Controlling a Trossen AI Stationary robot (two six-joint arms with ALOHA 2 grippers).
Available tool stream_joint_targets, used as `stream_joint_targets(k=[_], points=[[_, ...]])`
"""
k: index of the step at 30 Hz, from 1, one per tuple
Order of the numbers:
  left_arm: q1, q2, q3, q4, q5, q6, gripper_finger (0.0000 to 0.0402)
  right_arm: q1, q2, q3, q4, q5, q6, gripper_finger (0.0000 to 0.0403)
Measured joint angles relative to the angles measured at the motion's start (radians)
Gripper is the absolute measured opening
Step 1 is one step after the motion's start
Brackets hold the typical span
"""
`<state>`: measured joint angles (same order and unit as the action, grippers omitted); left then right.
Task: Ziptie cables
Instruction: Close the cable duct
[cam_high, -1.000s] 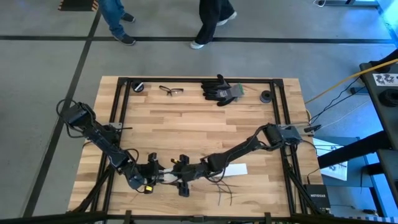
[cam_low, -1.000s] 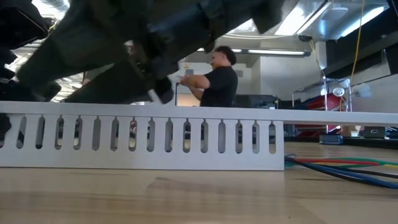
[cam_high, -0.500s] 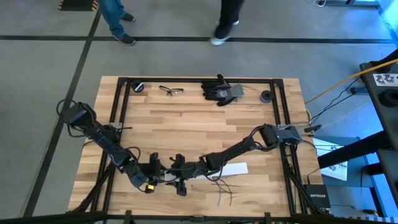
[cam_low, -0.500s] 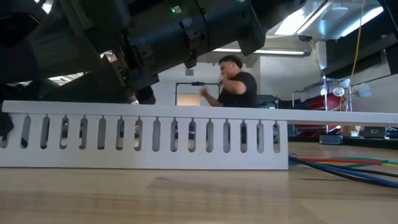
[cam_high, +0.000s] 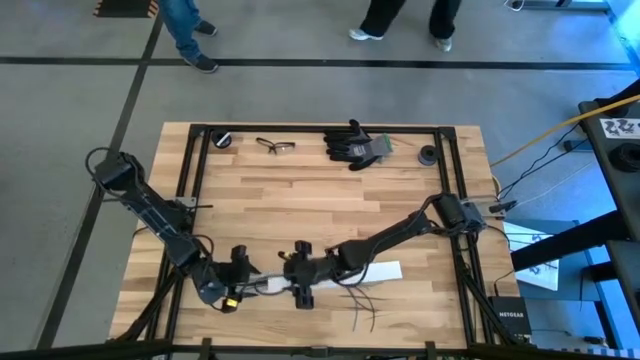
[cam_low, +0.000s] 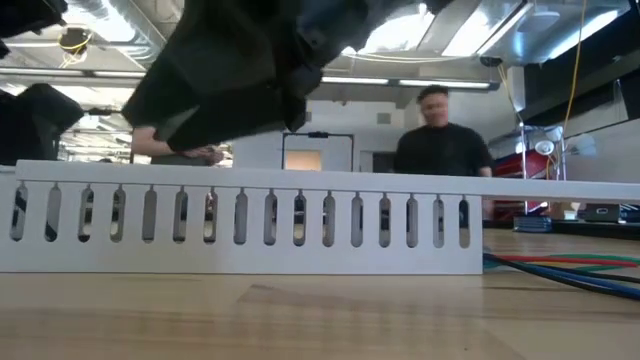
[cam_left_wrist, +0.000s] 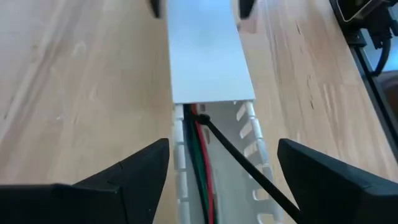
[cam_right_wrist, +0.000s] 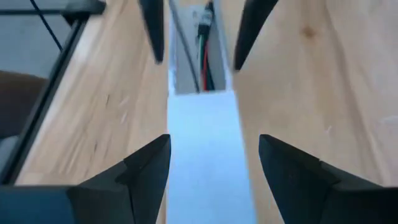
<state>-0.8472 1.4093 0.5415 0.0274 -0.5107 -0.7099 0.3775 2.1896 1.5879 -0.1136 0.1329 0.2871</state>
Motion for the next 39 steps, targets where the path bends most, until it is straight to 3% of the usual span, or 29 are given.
stream_joint_targets(k=[4, 10, 15, 20, 24, 34, 39], points=[[-0.008, 0.037, -0.001, 0.049, -0.056, 0.009, 0.0283, 0.031, 0.007, 0.000, 0.003, 0.057, 0.002, 0.0232], [-0.008, 0.136, -0.001, 0.149, -0.056, 0.007, 0.0283, 0.040, 0.009, 0.000, 0.003, 0.111, 0.019, 0.0232], [-0.009, 0.163, -0.001, 0.141, -0.060, -0.024, 0.0272, 0.041, 0.009, 0.000, -0.029, 0.106, 0.019, 0.0232], [-0.009, 0.163, -0.001, 0.145, -0.081, -0.033, 0.0231, 0.048, -0.022, 0.000, -0.076, 0.097, 0.038, 0.0232], [-0.008, 0.163, -0.001, 0.146, -0.088, -0.033, 0.0215, 0.056, -0.044, 0.005, -0.057, 0.027, 0.101, 0.0232], [-0.008, 0.163, -0.002, 0.144, -0.091, -0.041, 0.0218, 0.069, 0.052, 0.007, -0.014, 0.065, 0.162, 0.0232], [-0.008, 0.164, -0.003, 0.146, -0.091, -0.041, 0.0219, 0.052, 0.106, 0.008, 0.135, 0.041, 0.177, 0.0232]])
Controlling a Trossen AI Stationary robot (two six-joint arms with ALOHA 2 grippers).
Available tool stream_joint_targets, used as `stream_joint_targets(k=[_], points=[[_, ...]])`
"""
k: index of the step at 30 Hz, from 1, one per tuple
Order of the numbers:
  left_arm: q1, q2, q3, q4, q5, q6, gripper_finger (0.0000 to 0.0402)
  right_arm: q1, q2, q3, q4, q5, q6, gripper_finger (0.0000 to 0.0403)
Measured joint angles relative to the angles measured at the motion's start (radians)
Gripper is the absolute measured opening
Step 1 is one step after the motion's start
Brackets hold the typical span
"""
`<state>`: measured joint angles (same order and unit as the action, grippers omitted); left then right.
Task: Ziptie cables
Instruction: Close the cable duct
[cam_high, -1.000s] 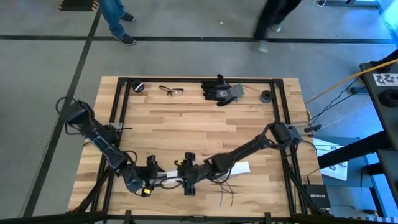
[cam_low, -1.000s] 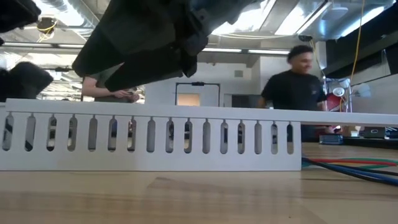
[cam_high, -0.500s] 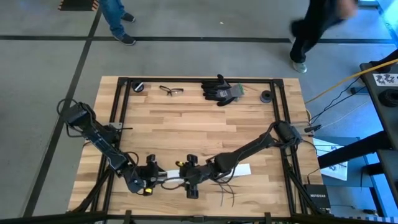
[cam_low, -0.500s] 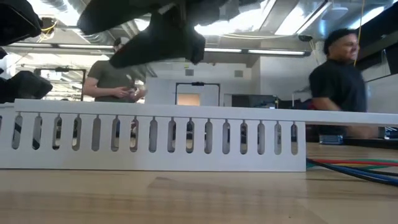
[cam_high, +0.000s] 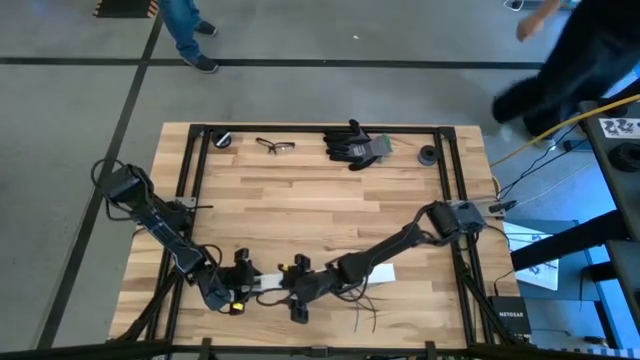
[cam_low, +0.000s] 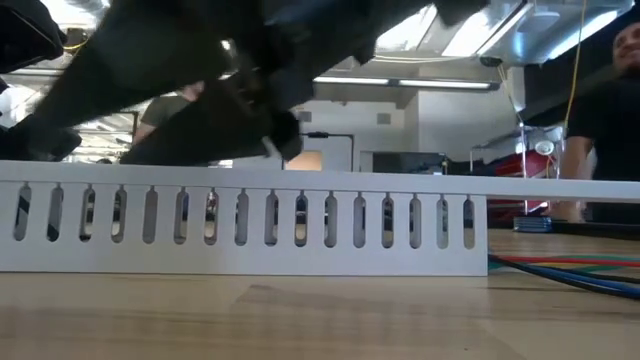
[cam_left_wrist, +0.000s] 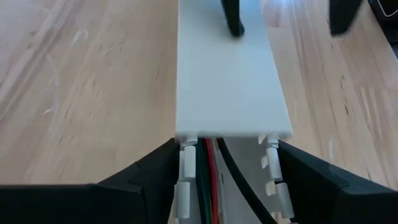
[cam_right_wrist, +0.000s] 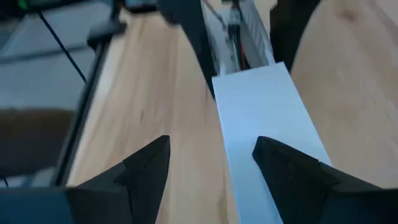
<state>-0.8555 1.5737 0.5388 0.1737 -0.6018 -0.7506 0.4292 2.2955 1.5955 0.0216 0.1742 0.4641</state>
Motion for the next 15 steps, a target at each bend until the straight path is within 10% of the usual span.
stream_joint_targets(k=[15], points=[[0.033, 0.060, 0.002, 0.090, 0.041, 0.018, 0.0239, -0.042, 0.081, -0.004, 0.280, -0.072, -0.024, 0.0232]])
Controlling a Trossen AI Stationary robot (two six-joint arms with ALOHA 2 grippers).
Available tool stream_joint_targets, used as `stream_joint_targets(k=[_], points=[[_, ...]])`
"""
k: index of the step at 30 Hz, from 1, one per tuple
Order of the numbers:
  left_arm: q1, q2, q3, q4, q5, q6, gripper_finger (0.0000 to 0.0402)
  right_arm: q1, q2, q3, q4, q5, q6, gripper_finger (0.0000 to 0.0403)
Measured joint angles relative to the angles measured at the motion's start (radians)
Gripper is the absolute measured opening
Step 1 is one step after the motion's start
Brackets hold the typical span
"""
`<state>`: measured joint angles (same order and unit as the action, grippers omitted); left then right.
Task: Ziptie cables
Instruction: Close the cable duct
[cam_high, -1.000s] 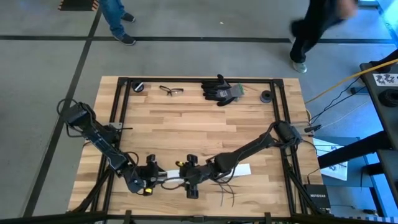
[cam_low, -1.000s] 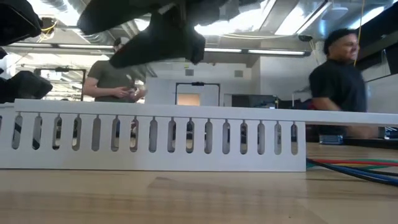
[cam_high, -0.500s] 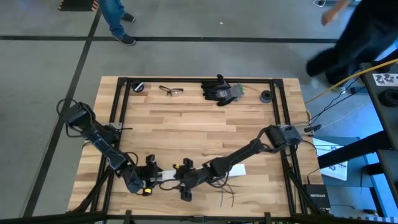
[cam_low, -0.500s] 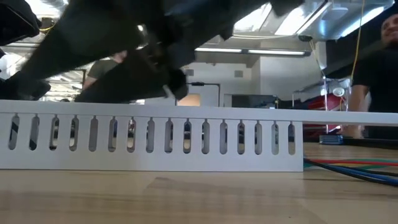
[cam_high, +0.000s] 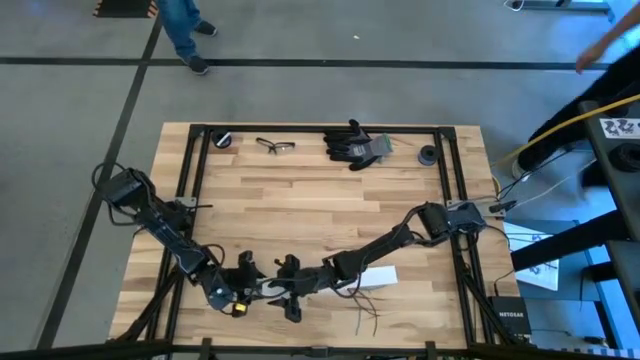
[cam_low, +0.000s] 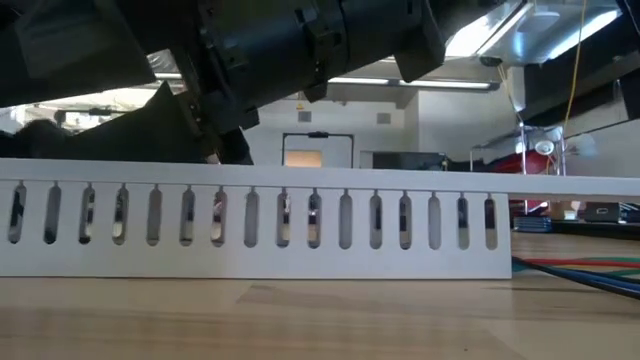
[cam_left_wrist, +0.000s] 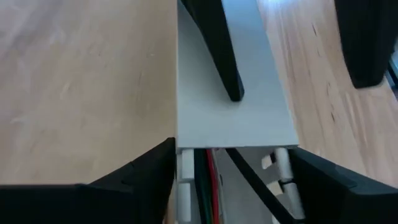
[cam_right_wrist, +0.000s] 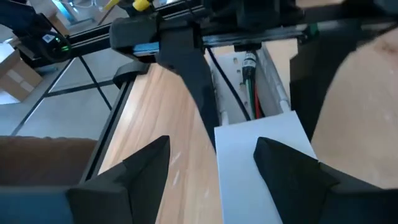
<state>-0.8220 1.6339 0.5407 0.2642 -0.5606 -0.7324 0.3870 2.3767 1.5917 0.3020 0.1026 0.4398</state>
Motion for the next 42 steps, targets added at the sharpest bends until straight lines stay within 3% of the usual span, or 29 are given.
stream_joint_targets(k=[6, 10, 14, 18, 24, 42], points=[[0.051, -0.026, 0.002, -0.021, 0.154, 0.031, 0.0285, -0.002, -0.004, 0.000, -0.003, 0.007, -0.067, 0.0232], [0.039, -0.105, 0.006, -0.109, 0.170, 0.007, 0.0291, -0.002, -0.024, -0.003, -0.032, 0.005, -0.125, 0.0232], [0.013, -0.169, 0.015, -0.234, 0.140, -0.033, 0.0292, -0.002, -0.030, -0.004, -0.039, 0.010, -0.157, 0.0232], [-0.024, -0.205, 0.015, -0.305, 0.044, -0.050, 0.0292, -0.004, -0.033, -0.003, -0.061, 0.010, -0.161, 0.0232], [-0.081, -0.223, 0.015, -0.338, -0.056, -0.085, 0.0292, -0.003, -0.035, -0.003, -0.066, -0.009, -0.156, 0.0232], [-0.128, -0.223, 0.015, -0.305, -0.095, -0.099, 0.0284, -0.002, -0.034, -0.004, -0.010, -0.021, -0.120, 0.0232]])
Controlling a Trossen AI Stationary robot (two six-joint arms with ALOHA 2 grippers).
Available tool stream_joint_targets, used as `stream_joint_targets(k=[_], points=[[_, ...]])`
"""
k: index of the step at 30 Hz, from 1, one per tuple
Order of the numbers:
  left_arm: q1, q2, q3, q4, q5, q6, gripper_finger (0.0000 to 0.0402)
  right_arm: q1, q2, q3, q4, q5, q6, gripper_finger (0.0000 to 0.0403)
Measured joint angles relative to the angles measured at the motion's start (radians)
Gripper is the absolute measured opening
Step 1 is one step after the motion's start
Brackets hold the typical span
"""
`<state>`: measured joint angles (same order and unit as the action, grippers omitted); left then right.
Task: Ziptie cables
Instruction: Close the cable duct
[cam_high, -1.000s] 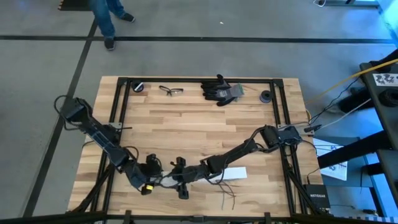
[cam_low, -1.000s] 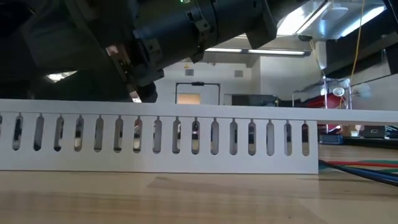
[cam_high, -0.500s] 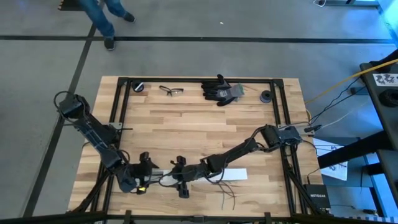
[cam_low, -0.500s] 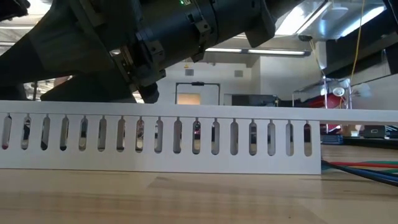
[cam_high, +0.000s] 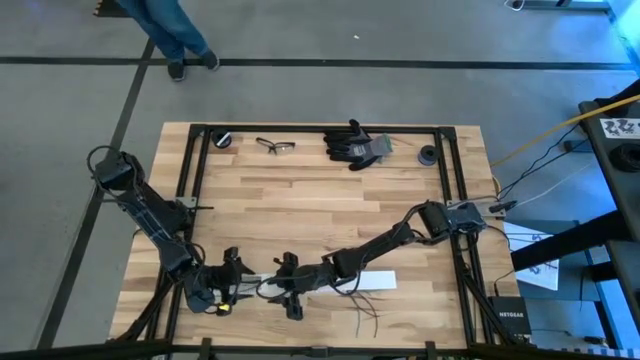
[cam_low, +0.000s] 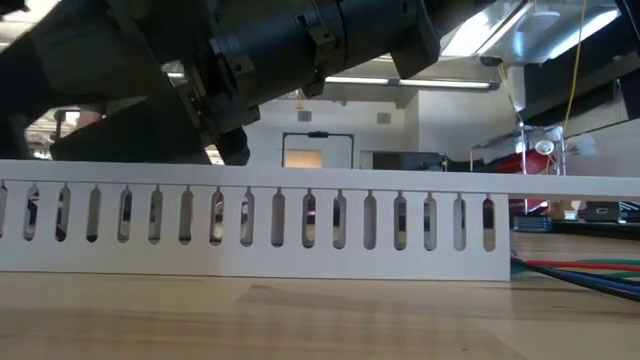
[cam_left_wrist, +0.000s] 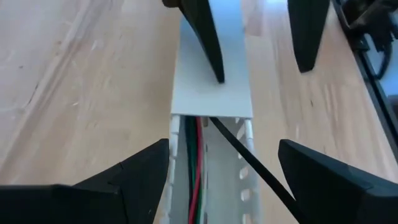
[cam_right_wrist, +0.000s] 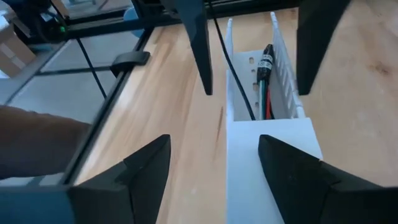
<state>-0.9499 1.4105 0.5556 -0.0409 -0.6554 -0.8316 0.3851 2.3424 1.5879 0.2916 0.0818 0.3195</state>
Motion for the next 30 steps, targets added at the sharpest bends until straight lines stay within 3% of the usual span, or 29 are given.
stream_joint_targets(k=[9, 17, 21, 30], points=[[-0.029, -0.014, 0.000, -0.009, 0.001, 0.001, 0.0284, 0.012, -0.002, 0.000, 0.003, 0.030, -0.029, 0.0233], [-0.042, -0.024, 0.000, 0.004, 0.001, 0.001, 0.0284, 0.014, -0.042, 0.002, -0.023, 0.018, -0.039, 0.0271], [-0.028, -0.024, 0.000, 0.009, 0.005, -0.003, 0.0284, 0.014, -0.056, 0.002, -0.044, 0.013, -0.040, 0.0269], [0.017, -0.041, 0.040, -0.023, 0.125, 0.075, 0.0287, 0.014, -0.179, 0.002, -0.300, 0.013, -0.091, 0.0247]])
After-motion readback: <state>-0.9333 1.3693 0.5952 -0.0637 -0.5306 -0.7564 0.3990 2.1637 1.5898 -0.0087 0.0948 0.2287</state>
